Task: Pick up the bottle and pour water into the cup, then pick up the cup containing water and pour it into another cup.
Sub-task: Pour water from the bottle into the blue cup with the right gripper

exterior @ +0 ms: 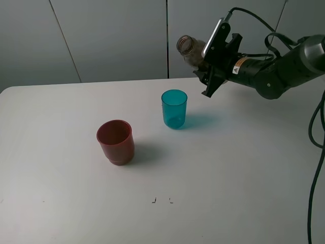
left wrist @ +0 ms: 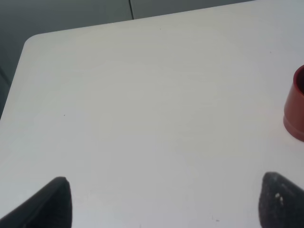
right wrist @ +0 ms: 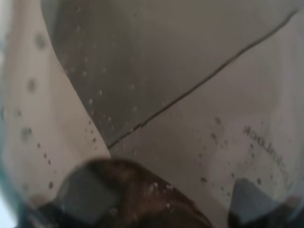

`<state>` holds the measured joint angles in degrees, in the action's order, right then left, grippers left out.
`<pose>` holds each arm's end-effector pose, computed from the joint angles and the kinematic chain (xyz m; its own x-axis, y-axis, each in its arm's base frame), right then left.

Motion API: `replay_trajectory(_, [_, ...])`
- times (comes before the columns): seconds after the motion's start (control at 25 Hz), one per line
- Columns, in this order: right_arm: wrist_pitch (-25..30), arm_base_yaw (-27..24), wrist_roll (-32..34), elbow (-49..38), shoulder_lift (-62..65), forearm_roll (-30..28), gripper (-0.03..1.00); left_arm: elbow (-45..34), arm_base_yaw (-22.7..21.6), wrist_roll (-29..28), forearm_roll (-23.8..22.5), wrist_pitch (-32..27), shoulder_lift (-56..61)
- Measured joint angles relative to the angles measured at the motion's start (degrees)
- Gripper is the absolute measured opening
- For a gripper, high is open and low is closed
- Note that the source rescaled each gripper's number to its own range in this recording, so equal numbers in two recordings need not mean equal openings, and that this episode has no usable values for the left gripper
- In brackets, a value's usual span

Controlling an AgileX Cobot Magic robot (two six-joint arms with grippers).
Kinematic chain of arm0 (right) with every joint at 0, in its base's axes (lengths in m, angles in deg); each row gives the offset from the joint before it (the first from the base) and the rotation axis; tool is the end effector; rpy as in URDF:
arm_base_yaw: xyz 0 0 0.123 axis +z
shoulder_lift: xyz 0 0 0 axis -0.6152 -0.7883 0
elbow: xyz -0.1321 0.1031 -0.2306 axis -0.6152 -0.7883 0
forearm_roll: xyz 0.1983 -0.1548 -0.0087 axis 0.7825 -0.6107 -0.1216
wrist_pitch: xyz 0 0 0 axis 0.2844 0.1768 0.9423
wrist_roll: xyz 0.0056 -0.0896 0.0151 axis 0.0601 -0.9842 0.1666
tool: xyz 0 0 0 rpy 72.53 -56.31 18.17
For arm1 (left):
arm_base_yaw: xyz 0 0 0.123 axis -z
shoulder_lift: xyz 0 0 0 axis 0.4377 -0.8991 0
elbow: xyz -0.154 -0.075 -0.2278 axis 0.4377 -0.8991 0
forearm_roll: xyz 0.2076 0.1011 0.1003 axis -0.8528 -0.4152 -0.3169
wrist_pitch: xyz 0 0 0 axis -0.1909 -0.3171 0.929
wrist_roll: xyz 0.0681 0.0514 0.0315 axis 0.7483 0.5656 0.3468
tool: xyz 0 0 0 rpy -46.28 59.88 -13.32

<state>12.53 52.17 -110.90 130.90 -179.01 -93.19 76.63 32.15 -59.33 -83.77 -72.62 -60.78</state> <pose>0.3915 0.1204 0.1351 0.1765 -0.7609 -0.6244 -0.5150 0.4692 -0.7174 -0.0065 0.0083 0.2789 -0.4577 0.0941 -0.8841 0.0547 0.9955 0.0777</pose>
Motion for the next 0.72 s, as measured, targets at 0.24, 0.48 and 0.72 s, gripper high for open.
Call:
replay_trajectory(0.24, [-0.1, 0.0, -6.35, 0.0, 0.0, -1.03, 0.02, 0.0, 0.0, 0.0, 0.0, 0.0, 0.0])
replay_trajectory(0.48, [-0.1, 0.0, -12.73, 0.0, 0.0, -1.4, 0.02, 0.0, 0.0, 0.0, 0.0, 0.0, 0.0])
replay_trajectory(0.72, [-0.1, 0.0, -16.95, 0.61, -0.46, 0.26, 0.02, 0.0, 0.0, 0.0, 0.0, 0.0, 0.0])
